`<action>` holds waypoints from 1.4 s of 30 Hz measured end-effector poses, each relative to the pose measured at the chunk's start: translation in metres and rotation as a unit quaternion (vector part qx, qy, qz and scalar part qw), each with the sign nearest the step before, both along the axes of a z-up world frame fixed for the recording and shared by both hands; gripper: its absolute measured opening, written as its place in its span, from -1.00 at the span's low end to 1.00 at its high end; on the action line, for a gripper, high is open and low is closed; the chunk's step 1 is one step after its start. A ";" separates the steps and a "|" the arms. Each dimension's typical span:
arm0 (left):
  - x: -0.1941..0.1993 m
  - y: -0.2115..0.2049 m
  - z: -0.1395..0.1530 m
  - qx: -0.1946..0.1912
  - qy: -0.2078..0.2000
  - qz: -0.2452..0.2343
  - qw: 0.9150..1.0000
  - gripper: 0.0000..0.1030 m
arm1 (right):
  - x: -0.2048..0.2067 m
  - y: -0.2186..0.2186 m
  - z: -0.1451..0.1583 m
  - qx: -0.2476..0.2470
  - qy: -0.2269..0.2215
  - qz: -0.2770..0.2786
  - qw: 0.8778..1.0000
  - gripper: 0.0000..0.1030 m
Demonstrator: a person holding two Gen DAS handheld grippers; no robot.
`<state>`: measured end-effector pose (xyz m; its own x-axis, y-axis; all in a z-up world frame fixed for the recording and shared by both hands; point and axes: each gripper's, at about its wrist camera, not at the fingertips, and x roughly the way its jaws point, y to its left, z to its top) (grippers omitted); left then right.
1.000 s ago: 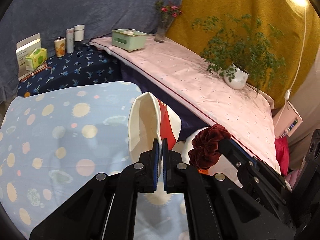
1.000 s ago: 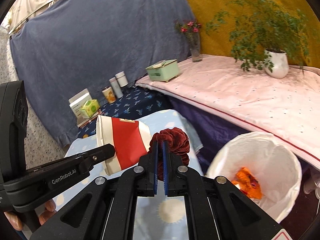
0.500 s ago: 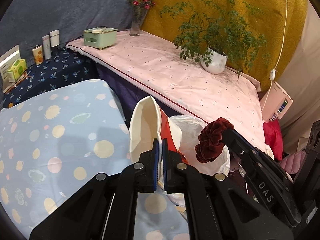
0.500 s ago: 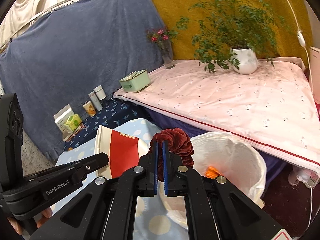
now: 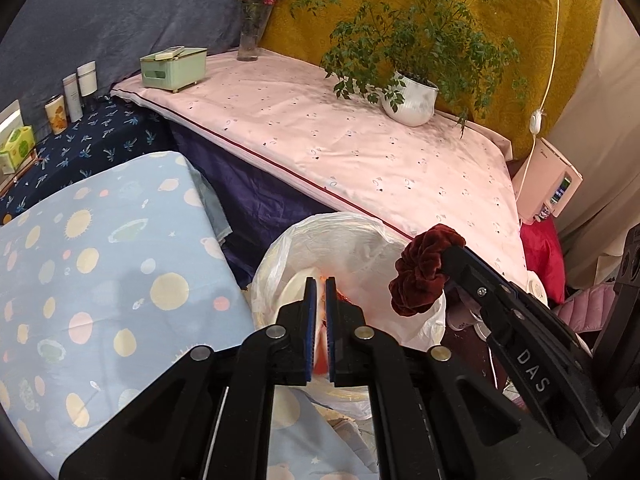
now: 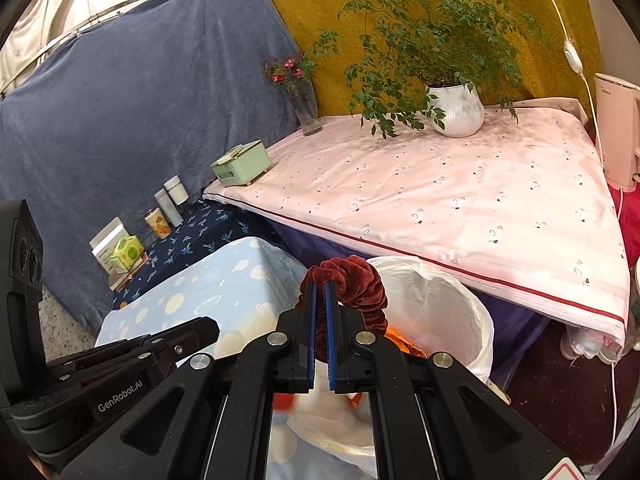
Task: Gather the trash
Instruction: 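Carry the cup and scrunchie over the white bin and open both tools, then withdraw both tools from the bin above the cleared table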
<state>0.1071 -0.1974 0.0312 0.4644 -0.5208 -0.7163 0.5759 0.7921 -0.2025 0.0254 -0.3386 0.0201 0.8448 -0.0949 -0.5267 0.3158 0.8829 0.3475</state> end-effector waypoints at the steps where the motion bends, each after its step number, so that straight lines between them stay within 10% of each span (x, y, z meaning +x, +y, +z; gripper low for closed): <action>1: 0.000 -0.002 -0.001 0.001 0.002 0.000 1.000 -0.87 | 0.001 -0.001 0.000 -0.002 0.002 0.000 1.000 -0.91; 6: 0.002 -0.001 -0.003 0.008 -0.007 0.021 1.000 -0.17 | 0.006 -0.006 -0.003 -0.002 0.011 0.001 1.000 -0.81; 42: -0.026 0.082 -0.037 0.060 -0.010 0.113 0.992 0.29 | -0.024 0.052 -0.014 -0.096 0.111 0.024 0.989 0.13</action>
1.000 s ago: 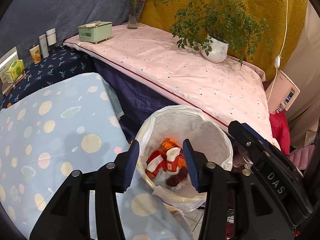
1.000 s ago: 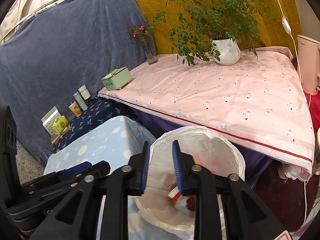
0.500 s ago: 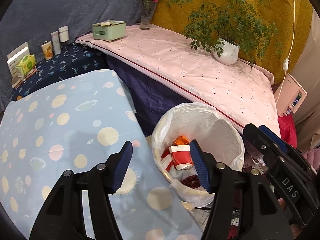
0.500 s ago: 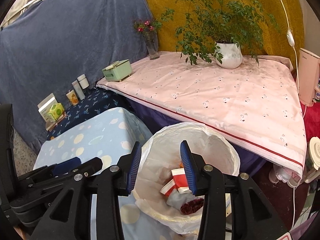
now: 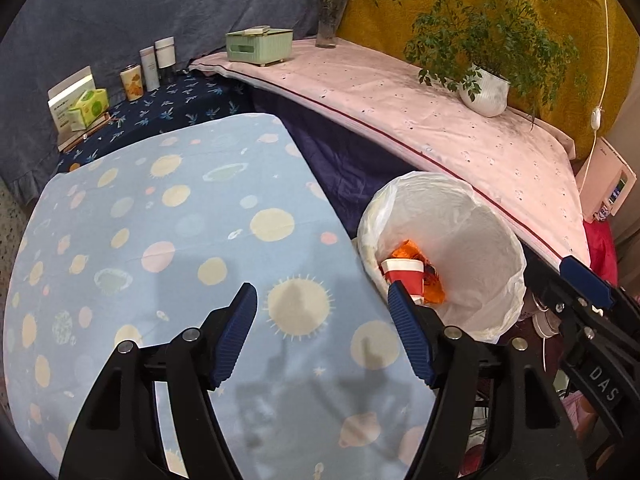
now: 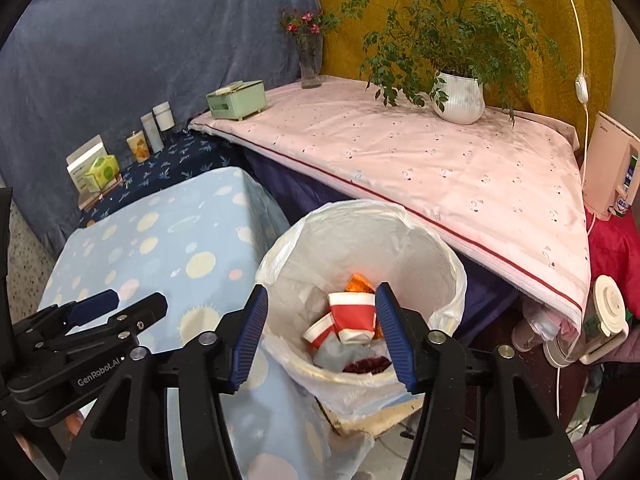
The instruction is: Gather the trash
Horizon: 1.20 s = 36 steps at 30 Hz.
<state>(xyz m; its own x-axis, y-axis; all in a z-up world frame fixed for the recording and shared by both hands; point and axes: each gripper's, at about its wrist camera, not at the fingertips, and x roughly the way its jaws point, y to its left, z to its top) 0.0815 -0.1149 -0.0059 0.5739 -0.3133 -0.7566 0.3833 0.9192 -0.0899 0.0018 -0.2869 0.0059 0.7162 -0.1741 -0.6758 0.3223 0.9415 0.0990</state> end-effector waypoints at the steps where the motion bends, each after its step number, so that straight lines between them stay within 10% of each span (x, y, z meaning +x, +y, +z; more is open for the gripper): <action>1: -0.002 0.003 0.000 -0.001 0.001 0.003 1.000 0.32 | -0.002 0.003 -0.001 -0.004 0.004 0.001 1.000 0.16; 26: -0.034 0.029 -0.029 0.022 0.002 0.031 0.999 0.81 | -0.036 0.024 -0.036 -0.019 0.048 -0.012 0.999 0.90; 36: -0.038 0.026 -0.033 0.029 -0.006 0.032 0.999 0.83 | -0.043 0.027 -0.035 -0.035 0.043 -0.020 0.998 0.87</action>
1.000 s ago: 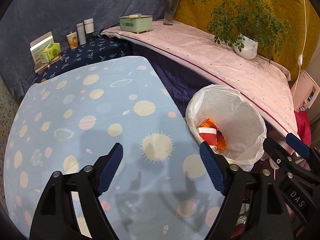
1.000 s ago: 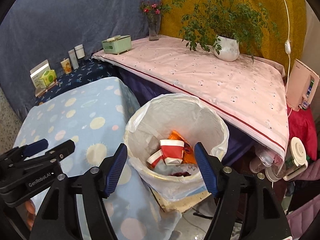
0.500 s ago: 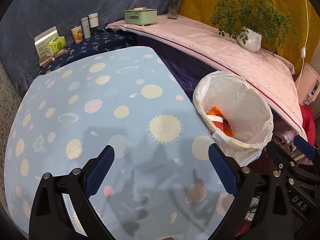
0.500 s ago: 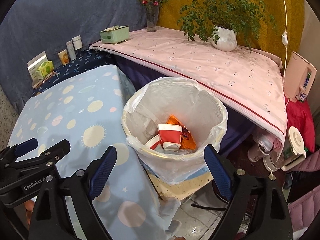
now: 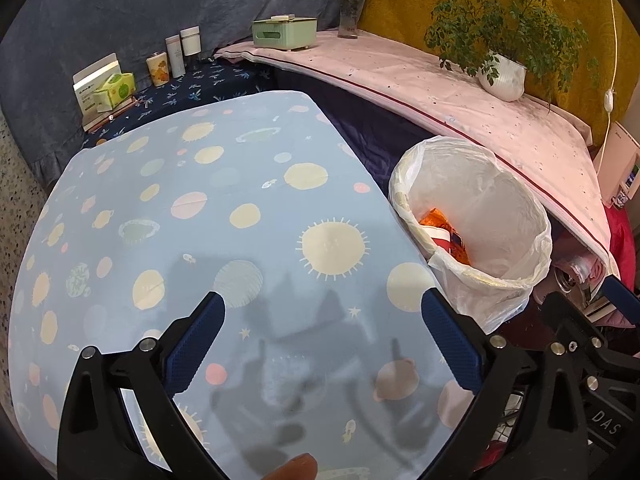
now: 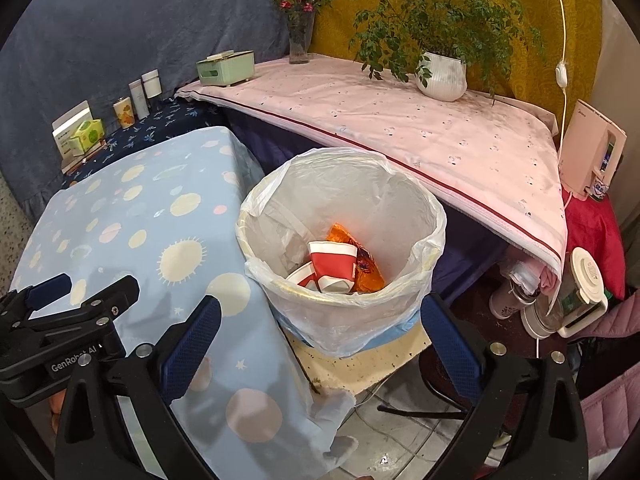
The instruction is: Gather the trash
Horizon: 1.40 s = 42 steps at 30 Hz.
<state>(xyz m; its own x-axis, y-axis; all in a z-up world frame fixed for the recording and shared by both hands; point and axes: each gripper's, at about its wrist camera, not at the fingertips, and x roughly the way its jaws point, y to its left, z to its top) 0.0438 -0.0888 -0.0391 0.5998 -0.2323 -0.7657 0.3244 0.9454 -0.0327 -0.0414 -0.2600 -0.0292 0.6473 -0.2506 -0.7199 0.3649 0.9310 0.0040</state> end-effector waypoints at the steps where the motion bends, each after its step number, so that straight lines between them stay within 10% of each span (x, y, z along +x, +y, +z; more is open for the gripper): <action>1: 0.000 0.001 0.000 0.000 0.000 0.001 1.000 0.83 | 0.000 0.001 0.000 -0.001 0.001 0.000 1.000 0.87; 42: -0.007 0.004 -0.001 0.000 -0.024 0.028 0.999 0.84 | 0.000 0.006 -0.009 -0.011 0.013 -0.007 1.000 0.87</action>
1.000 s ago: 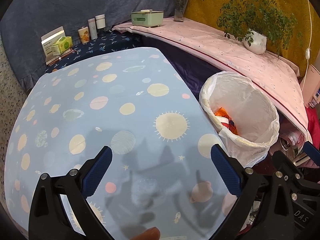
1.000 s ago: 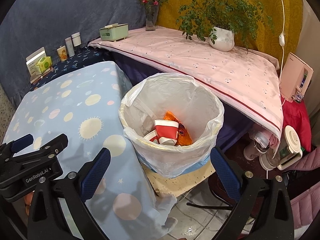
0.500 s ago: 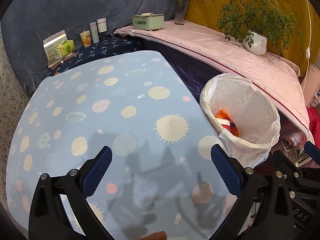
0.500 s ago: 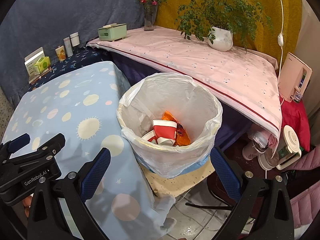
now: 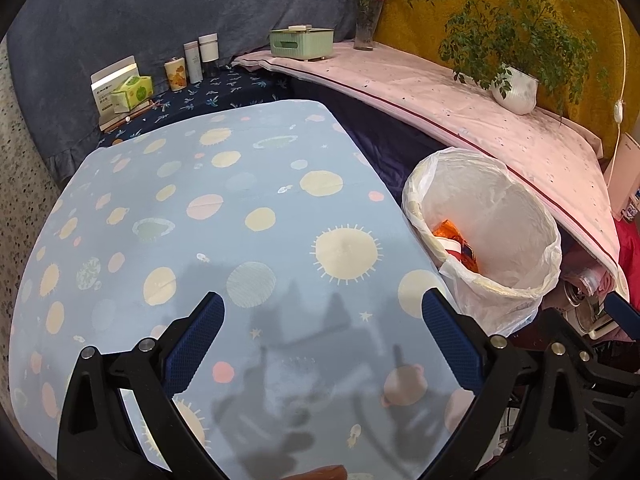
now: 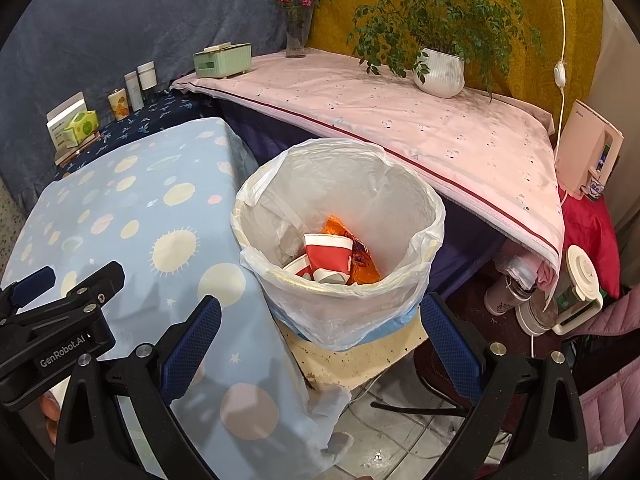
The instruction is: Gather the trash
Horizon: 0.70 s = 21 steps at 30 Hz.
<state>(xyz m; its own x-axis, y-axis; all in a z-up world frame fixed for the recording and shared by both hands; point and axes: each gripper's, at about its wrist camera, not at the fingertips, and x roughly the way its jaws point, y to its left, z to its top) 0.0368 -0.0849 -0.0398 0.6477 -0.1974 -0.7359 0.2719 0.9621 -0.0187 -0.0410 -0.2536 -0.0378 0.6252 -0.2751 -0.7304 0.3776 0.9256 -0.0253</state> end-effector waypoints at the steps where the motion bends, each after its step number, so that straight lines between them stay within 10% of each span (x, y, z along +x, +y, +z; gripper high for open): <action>1: 0.000 0.000 0.000 0.001 0.000 -0.001 1.000 0.84 | -0.001 0.001 -0.001 0.000 0.000 0.000 1.000 0.87; 21: -0.003 -0.003 -0.002 0.007 -0.003 -0.004 1.000 0.84 | -0.001 0.001 -0.002 0.000 0.000 0.000 1.000 0.87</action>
